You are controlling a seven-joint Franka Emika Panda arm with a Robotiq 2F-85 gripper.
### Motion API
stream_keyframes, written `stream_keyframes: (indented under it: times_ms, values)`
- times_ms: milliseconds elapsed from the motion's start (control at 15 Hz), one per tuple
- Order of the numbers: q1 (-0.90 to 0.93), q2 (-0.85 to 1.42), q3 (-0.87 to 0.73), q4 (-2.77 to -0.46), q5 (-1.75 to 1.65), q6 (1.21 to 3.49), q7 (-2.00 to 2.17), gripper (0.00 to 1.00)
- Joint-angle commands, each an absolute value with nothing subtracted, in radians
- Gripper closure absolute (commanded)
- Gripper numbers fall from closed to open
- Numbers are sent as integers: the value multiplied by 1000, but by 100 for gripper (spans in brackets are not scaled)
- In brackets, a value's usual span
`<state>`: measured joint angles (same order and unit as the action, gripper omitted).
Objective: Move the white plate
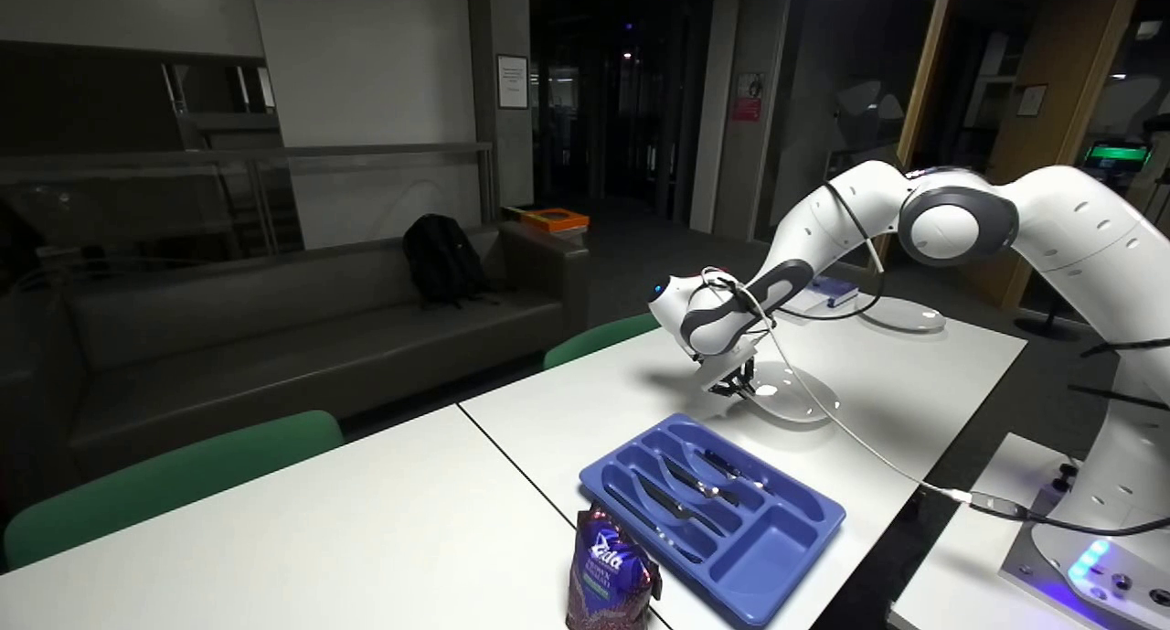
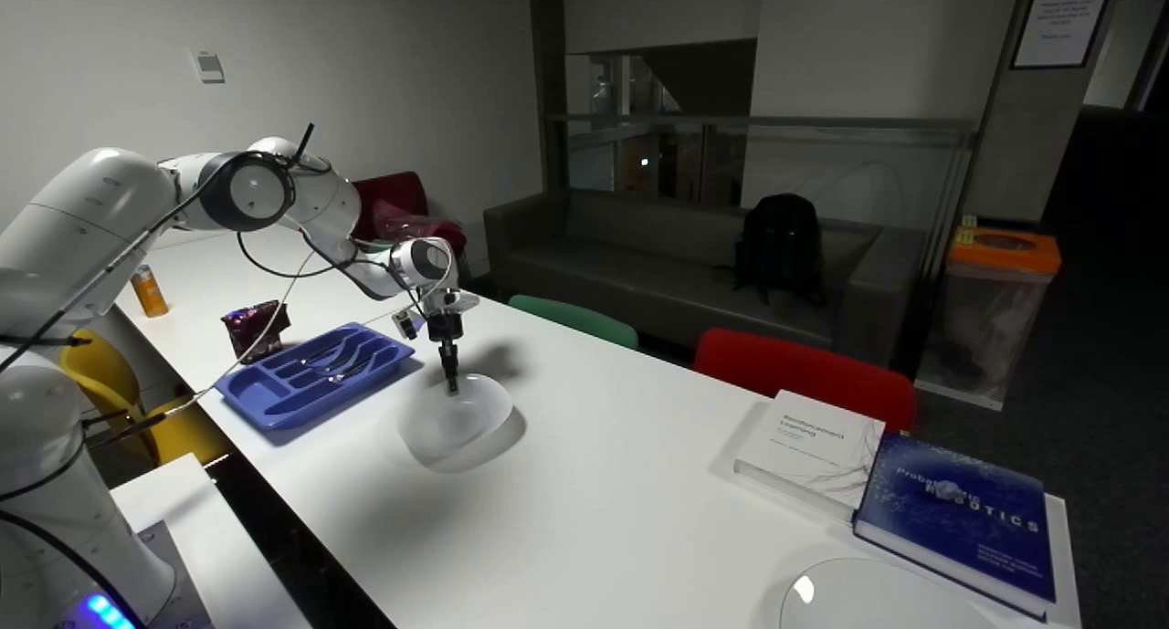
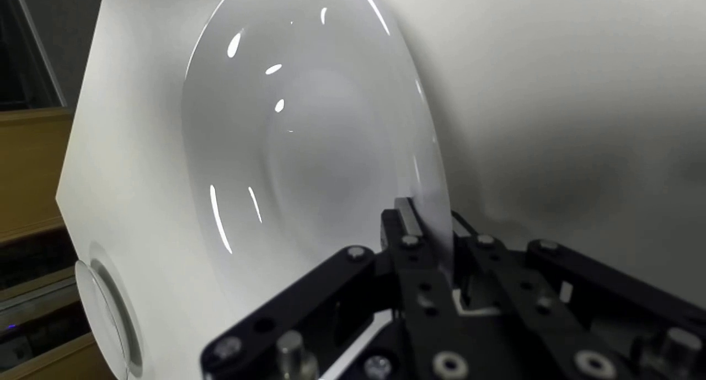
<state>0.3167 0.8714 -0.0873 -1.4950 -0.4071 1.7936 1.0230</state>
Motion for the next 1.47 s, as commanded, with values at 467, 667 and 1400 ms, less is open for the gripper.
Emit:
stream_keyframes:
  times_ms: [467, 667, 1400]
  values:
    - [297, 785, -82, -1559, -405, 1561, 840, 98]
    - [292, 789, -85, -1551, -411, 1508, 806, 98]
    - [244, 712, -94, -1691, -389, 1552, 880, 98]
